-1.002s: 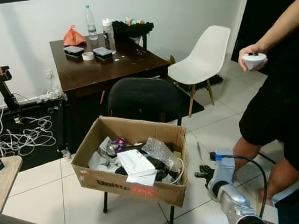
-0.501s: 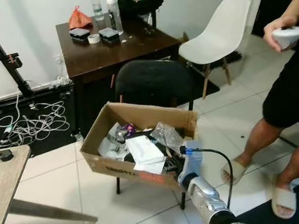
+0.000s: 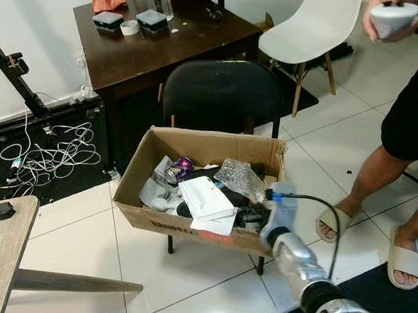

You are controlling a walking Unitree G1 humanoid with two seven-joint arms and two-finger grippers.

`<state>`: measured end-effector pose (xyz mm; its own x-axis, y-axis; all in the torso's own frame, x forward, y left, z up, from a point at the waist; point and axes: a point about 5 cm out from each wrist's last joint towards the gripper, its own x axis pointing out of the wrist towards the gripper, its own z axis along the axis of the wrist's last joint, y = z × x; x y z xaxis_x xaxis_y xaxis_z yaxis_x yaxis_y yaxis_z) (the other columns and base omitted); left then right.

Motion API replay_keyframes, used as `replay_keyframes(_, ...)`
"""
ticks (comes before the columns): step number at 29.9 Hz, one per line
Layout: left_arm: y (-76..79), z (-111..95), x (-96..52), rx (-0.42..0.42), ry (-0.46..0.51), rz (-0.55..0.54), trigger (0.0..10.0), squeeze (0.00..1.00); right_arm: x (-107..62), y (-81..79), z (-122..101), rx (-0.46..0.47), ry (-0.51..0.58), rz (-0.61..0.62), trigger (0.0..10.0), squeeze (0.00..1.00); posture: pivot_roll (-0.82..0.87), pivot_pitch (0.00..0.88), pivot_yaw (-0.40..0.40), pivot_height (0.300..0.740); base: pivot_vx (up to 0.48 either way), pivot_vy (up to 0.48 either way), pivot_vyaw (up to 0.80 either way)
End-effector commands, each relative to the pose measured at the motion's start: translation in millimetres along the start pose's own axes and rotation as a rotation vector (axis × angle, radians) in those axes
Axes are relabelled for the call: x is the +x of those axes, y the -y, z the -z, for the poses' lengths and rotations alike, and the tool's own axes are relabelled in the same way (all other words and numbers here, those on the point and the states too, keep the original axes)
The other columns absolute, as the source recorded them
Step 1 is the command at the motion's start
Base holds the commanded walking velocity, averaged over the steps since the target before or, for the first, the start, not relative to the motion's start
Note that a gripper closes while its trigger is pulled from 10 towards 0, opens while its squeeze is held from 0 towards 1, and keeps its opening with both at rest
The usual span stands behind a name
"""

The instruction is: Picking trash to rubbish bin

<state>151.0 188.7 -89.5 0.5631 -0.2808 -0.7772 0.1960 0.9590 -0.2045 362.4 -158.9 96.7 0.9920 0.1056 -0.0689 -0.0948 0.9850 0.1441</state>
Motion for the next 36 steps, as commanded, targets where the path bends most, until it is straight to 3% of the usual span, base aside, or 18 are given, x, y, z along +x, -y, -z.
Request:
replay_keyframes(1,2.2,40,-11.4,-0.042,-0.152,0.009,10.0,0.00,-2.9,-0.1,10,0.021,-0.040,0.015,10.0,0.00,-0.11,0.352,0.161,0.740,0.000,0.000,0.00)
replay_keyframes(3,3.0,38,-10.4,-0.041,-0.145,0.013,10.0,0.00,-4.8,13.3,7,0.030,-0.034,0.052,10.0,0.00,-0.11,0.351,0.160,0.740,0.000,0.000,0.00)
replay_keyframes(6,2.8,39,-10.7,-0.040,-0.145,0.016,10.0,0.00,-5.5,18.3,5,0.033,-0.027,0.060,10.0,0.00,-0.11,0.349,0.159,0.740,0.000,0.000,0.00)
replay_keyframes(16,-0.7,45,-14.9,-0.039,-0.161,0.008,10.0,0.00,-3.1,5.0,4,0.059,-0.006,-0.003,10.0,0.00,-0.11,0.345,0.161,0.740,0.000,0.000,0.00)
replay_keyframes(17,-0.7,45,-15.1,-0.038,-0.163,0.008,10.0,0.00,-3.0,3.1,5,0.063,-0.006,-0.013,10.0,0.14,-0.11,0.345,0.160,0.740,0.000,0.000,0.00)
replay_keyframes(18,-0.6,46,-15.2,-0.037,-0.164,0.009,10.0,0.00,-3.0,2.0,5,0.065,-0.005,-0.019,10.0,0.53,-0.11,0.343,0.160,0.740,0.000,0.000,0.00)
replay_keyframes(19,-0.1,45,-14.9,-0.037,-0.164,0.010,10.0,0.00,-3.6,0.8,6,0.073,-0.001,-0.032,10.0,1.00,-0.11,0.337,0.160,0.740,0.000,0.000,0.00)
replay_keyframes(33,5.7,35,-7.3,-0.036,-0.147,0.018,10.0,0.00,-9.3,21.6,2,0.078,0.028,0.012,10.0,1.00,-0.14,0.295,0.149,0.740,0.000,0.000,0.00)
replay_keyframes(35,8.5,30,-4.1,-0.041,-0.140,0.018,10.0,0.00,-10.7,12.0,3,0.155,0.047,-0.099,10.0,1.00,-0.16,0.273,0.135,0.740,0.000,0.000,0.00)
replay_keyframes(36,9.5,29,-2.9,-0.044,-0.137,0.017,10.0,0.00,-12.1,7.0,3,0.212,0.058,-0.163,10.0,0.57,-0.16,0.270,0.133,0.740,0.000,0.000,0.00)
